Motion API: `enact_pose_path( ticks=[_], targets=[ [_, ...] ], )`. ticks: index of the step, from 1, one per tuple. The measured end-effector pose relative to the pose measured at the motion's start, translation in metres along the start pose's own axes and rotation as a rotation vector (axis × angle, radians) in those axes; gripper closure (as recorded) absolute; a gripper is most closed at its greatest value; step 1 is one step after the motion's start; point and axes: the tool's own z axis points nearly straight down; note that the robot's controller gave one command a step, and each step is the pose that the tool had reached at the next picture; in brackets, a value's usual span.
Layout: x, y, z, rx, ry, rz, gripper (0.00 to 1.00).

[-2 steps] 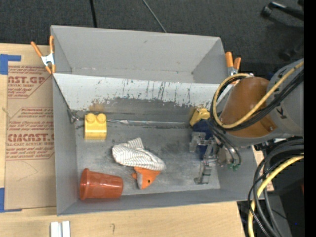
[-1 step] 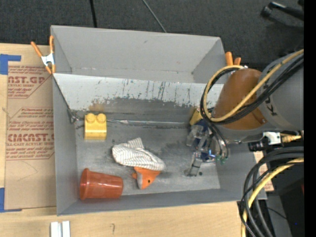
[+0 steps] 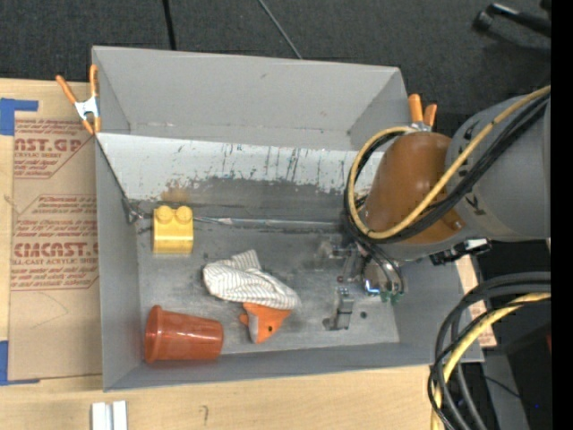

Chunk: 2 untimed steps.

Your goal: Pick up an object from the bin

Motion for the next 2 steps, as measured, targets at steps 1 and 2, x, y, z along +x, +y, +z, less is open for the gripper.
enact_pose_path(
  ticks=[1,2],
  targets=[
    [0.001,0.029,0.007,-0.001,0.001,-0.004,0.00],
    [-0.002,0.043,0.021,-0.001,0.002,0.252,0.00]
  ],
)
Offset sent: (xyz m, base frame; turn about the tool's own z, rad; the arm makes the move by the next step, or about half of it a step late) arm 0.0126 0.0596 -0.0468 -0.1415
